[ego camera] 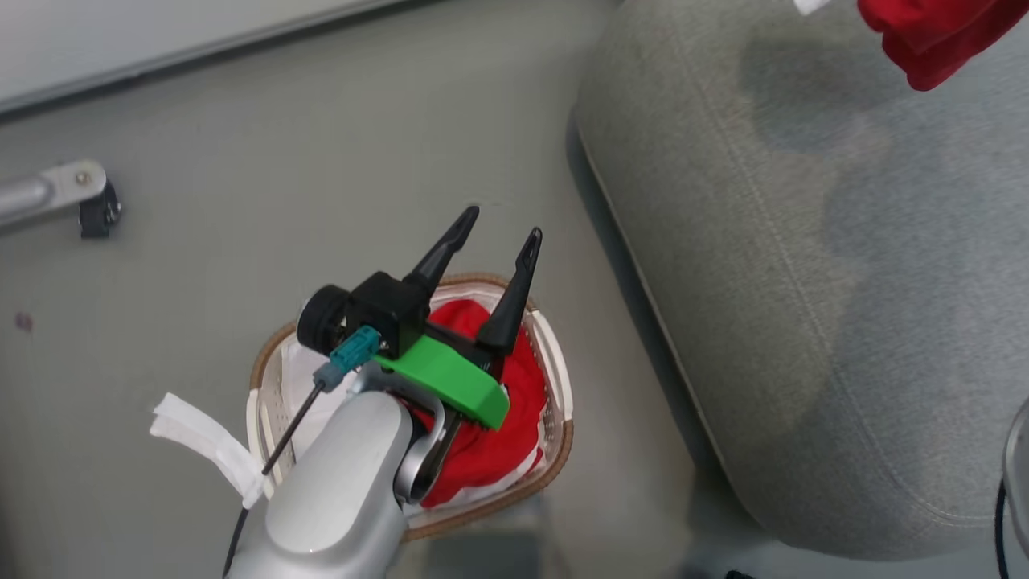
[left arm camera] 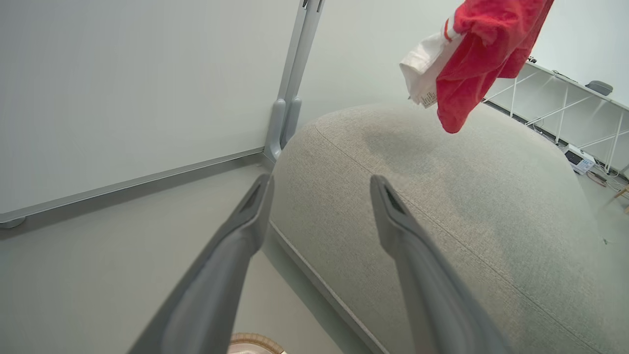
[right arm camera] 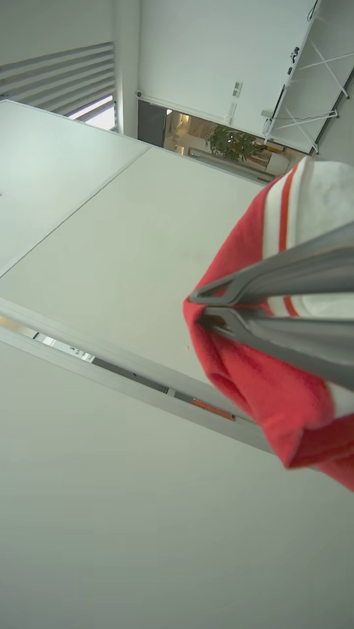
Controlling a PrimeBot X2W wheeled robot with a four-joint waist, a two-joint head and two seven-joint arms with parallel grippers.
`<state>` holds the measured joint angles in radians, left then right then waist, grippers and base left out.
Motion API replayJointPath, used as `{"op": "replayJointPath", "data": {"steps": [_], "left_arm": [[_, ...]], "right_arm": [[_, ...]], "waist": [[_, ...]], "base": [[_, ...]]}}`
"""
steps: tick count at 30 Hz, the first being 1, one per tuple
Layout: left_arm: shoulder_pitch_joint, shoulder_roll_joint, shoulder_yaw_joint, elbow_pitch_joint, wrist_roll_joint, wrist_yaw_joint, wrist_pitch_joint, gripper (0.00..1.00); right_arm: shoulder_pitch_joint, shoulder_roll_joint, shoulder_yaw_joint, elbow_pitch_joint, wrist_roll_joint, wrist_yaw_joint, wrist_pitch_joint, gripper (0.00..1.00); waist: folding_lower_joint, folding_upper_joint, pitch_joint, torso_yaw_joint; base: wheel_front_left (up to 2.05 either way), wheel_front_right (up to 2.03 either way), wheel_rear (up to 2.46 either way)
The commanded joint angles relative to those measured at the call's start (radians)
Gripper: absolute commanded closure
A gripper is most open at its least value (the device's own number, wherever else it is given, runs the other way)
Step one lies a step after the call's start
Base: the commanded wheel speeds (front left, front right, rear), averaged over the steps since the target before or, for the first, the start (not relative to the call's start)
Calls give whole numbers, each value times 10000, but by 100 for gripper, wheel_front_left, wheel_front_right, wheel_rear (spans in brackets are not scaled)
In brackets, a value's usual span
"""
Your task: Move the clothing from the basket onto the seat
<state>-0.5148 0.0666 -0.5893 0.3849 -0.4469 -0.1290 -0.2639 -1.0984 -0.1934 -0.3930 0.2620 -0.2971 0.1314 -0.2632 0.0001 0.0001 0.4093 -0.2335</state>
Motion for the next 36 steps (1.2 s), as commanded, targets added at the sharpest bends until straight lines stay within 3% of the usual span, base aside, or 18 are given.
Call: {"op": "replayJointPath", "data": {"steps": [1, 12, 24, 25, 26, 27, 28, 36], "left_arm": [[-295, 83, 52, -107, 64, -29, -9, 0], [-804, 226, 548, -372, 330, -30, -9, 0], [-375, 287, 938, -345, 360, -30, -9, 0], [-342, 284, 971, -336, 358, -30, -9, 0], [-318, 279, 1011, -338, 354, -30, -9, 0], [-292, 272, 1048, -344, 345, -30, -9, 0], [-256, 261, 1081, -350, 332, -30, -9, 0], [65, 142, 1276, -423, 214, -30, -9, 0]], "right_arm": [[92, -106, -207, 162, -80, -14, -25, 100], [1873, 350, -1918, 2058, -421, -14, -25, 100], [2576, 462, -2621, 3144, -961, -14, -25, 100], [2616, 455, -2644, 3061, -974, -14, -25, 85], [2643, 450, -2634, 2953, -988, -14, -25, 61], [2698, 452, -2599, 2830, -988, -14, -25, 35], [2796, 459, -2562, 2708, -971, -14, -25, 0], [3755, 415, -2342, 1830, -746, -14, -25, 0]], "waist": [[-1, -1, 1296, 825], [-1, -1, 2807, 1243], [-1, -1, 2897, 1386], [-1, -1, 2830, 1387], [-1, -1, 2781, 1389], [-1, -1, 2714, 1387], [-1, -1, 2635, 1384], [-1, -1, 1760, 1327]], "base": [[0, 0, 0], [0, 0, 0], [0, 0, 0], [0, 0, 0], [0, 0, 0], [0, 0, 0], [0, 0, 0], [0, 0, 0]]}}
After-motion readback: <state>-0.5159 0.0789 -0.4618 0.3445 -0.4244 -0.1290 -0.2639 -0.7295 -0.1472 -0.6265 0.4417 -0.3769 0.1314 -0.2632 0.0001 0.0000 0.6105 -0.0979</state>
